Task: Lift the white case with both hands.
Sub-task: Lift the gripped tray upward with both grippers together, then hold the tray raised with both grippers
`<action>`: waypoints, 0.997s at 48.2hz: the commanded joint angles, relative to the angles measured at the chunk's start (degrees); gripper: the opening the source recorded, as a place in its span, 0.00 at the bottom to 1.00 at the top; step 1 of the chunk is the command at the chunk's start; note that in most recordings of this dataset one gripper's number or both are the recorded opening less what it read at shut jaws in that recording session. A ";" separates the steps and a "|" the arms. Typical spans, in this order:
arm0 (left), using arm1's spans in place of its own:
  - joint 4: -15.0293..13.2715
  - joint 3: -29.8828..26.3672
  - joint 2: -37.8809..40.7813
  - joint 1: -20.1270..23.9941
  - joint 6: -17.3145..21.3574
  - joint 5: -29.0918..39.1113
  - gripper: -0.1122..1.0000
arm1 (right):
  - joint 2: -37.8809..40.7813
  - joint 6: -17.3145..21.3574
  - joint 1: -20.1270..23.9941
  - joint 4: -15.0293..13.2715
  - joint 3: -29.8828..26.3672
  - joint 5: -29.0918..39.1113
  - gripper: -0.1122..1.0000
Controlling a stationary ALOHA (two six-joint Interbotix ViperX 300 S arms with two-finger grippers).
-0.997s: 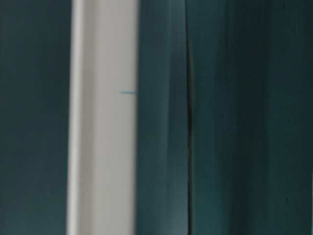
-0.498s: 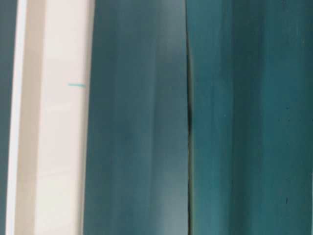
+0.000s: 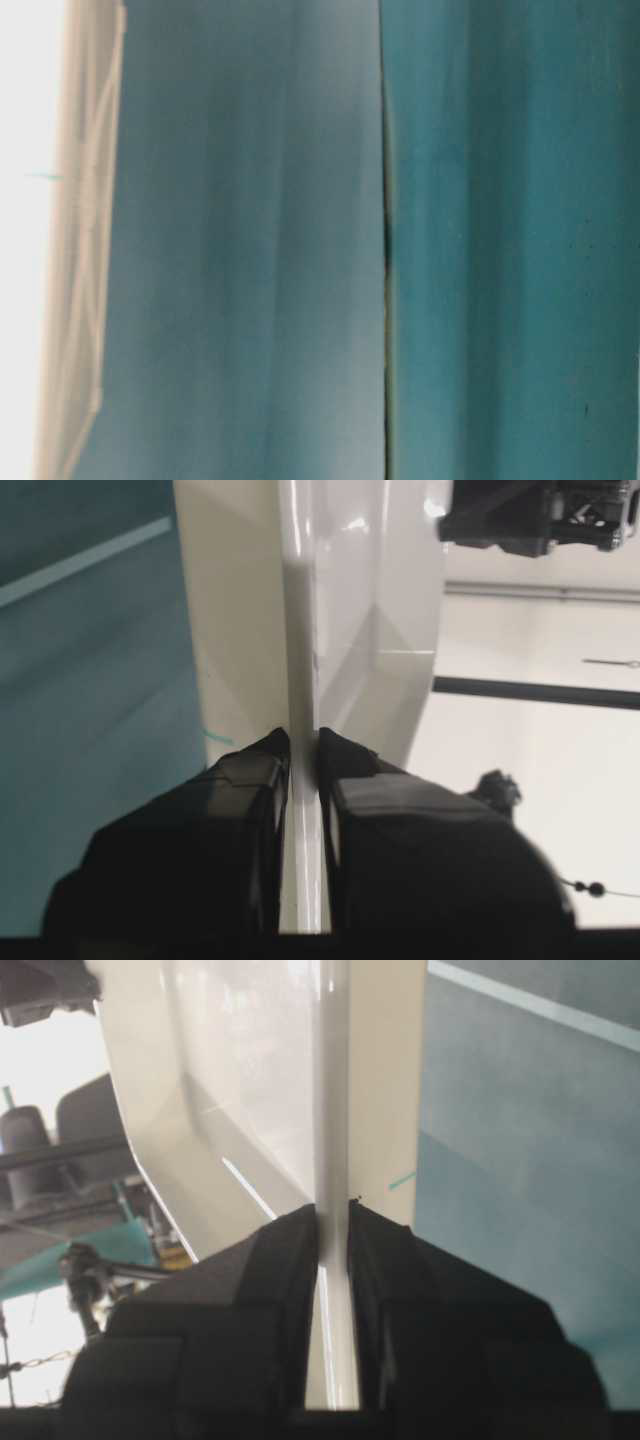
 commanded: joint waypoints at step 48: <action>0.35 -17.05 1.41 -0.26 0.09 9.40 0.16 | 1.14 0.35 -0.70 -0.97 -16.96 4.13 0.20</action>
